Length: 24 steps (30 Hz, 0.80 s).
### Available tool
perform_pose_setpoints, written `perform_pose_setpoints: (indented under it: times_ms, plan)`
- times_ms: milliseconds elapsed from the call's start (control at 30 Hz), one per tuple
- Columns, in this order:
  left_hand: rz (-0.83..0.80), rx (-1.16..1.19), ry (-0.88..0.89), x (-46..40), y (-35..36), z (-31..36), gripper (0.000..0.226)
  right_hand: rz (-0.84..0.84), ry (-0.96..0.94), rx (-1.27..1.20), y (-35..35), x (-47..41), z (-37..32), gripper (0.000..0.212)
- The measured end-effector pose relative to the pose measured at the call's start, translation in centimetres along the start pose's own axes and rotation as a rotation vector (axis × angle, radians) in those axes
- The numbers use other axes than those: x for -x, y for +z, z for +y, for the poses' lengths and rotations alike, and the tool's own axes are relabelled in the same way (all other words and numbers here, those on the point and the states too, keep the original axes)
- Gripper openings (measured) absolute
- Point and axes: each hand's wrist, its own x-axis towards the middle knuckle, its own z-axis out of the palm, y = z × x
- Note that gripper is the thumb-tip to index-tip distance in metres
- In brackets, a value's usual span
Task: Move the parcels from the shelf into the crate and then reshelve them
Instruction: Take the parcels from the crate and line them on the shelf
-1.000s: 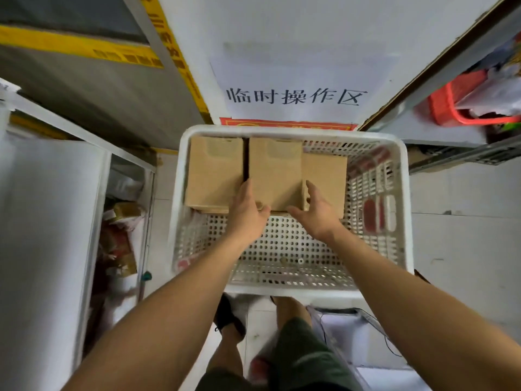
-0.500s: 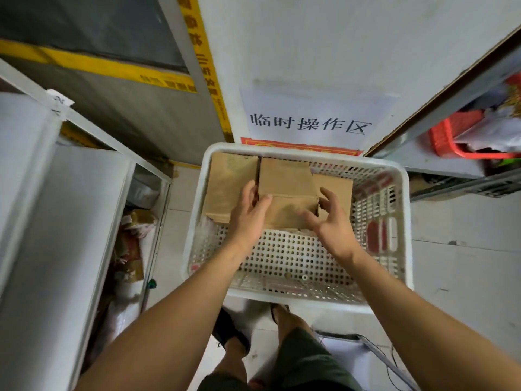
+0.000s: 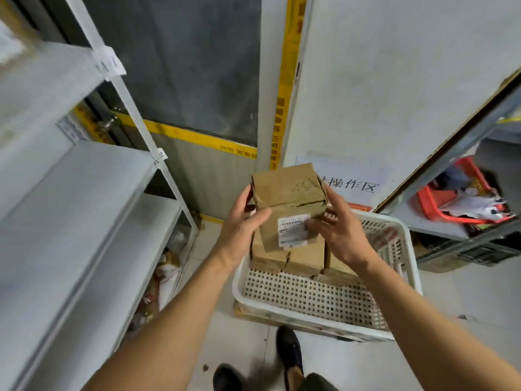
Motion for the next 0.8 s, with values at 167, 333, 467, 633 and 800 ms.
perform_pose_setpoints:
  times_ms: [167,333,467,633,800]
  plan:
    - [0.092,-0.192,0.038,4.7,-7.9,2.8,0.092,-0.059,-0.105,-0.100,4.4,0.7,-8.2,0.071]
    - [0.320,-0.207,0.166,9.2,-14.3,5.9,0.081,-0.116,-0.195,-0.218,10.5,-0.4,-15.8,0.053]
    - [0.526,-0.190,0.281,13.5,-19.3,9.0,0.071,-0.292,-0.294,-0.212,15.3,-1.5,-22.2,0.053]
    - [0.790,-0.284,0.407,20.4,-25.2,12.8,0.058,-0.495,-0.479,-0.189,21.2,-1.4,-30.7,0.067]
    - [1.093,-0.371,0.447,28.9,-29.5,15.4,0.067,-0.646,-0.681,-0.197,27.7,1.5,-38.6,0.067]
